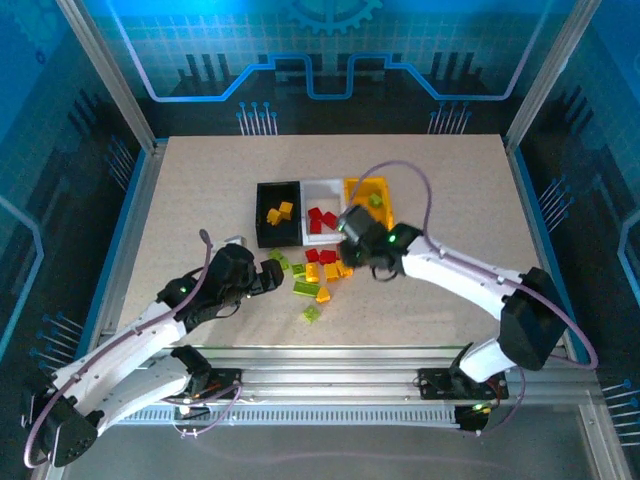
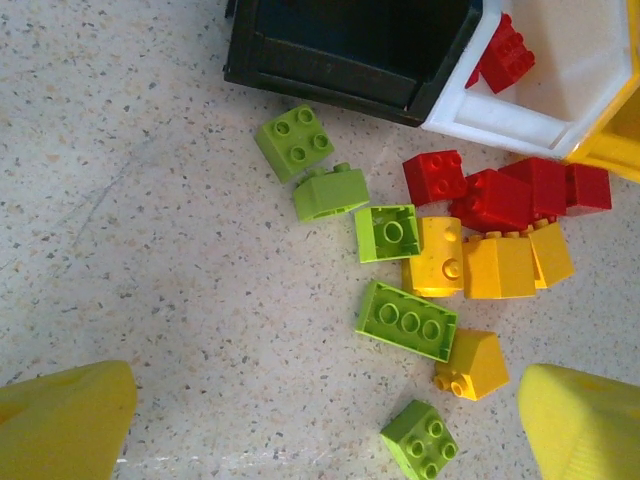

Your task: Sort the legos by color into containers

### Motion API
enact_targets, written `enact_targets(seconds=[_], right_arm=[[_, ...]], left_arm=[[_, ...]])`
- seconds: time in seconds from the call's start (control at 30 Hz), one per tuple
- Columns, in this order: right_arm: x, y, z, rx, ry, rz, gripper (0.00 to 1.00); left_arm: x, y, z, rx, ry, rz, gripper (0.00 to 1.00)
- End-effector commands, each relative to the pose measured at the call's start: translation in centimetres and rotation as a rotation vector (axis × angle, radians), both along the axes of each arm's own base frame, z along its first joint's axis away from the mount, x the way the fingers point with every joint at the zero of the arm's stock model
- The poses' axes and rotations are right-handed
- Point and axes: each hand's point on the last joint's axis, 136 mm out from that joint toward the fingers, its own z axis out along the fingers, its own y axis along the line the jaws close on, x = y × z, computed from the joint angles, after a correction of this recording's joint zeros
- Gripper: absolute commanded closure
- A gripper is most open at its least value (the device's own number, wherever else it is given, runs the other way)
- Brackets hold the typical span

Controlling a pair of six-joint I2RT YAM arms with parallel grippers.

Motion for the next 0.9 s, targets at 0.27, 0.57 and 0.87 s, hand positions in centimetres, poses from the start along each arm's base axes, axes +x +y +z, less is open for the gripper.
enact_targets(seconds=[0.27, 0.57, 0.87], right_arm=[[12.8, -3.3, -3.1, -0.106, 0.052, -0.265, 0.61], [14.7, -2.7, -4.0, -0.016, 0.097, -0.302, 0.34], [11.9, -2.2, 0.4, 0.08, 0.008, -0.26, 0.28]], left_arm=[[0.1, -1.3, -0.8, -0.004, 0.043, -0.066, 0.01], [0.1, -2.0, -1.6, 0.002, 0.069, -0.106, 0.01], [-0.1, -4.3, -2.0, 0.012, 0.077, -0.21, 0.02]])
